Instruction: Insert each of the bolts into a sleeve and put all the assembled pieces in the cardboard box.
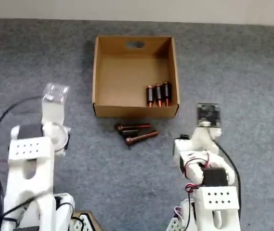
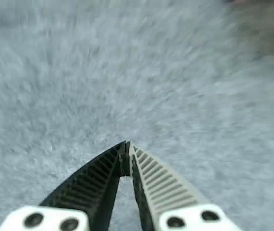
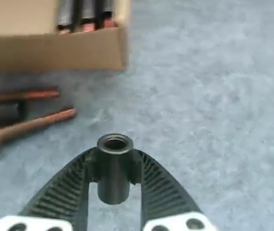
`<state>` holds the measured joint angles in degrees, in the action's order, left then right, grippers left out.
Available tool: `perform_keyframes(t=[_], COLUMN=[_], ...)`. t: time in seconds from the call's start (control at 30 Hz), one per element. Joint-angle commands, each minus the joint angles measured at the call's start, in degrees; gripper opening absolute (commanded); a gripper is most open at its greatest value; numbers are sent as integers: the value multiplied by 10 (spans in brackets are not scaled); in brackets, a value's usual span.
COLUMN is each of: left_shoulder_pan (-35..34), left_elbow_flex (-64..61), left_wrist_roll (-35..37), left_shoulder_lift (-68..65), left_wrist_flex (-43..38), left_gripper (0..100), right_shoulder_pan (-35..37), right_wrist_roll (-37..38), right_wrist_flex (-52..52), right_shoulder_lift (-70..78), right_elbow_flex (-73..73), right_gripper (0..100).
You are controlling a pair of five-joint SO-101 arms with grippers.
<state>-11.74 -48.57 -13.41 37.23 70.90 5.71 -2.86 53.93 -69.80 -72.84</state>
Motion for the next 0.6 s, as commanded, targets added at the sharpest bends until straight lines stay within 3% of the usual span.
perform_keyframes(t=[0.0, 0.13, 0.33, 0.57], left_shoulder_pan=[114, 220, 340, 376], left_elbow_flex=[120, 171, 229, 240], left_wrist_roll=[74, 190, 354, 399], left_shoulder_lift=[-31, -120, -249, -372], left_wrist_flex=[84, 91, 90, -40], left_gripper=[98, 210, 251, 252], right_shoulder_pan=[-45, -80, -109, -109], right_wrist_roll=[-34, -53, -53, -52], right_wrist_flex=[-14, -22, -82, -97], right_shoulder_lift=[-10, -11, -9, -10], right_elbow_flex=[2, 2, -44, -59], right_gripper=[5, 5, 5, 5])
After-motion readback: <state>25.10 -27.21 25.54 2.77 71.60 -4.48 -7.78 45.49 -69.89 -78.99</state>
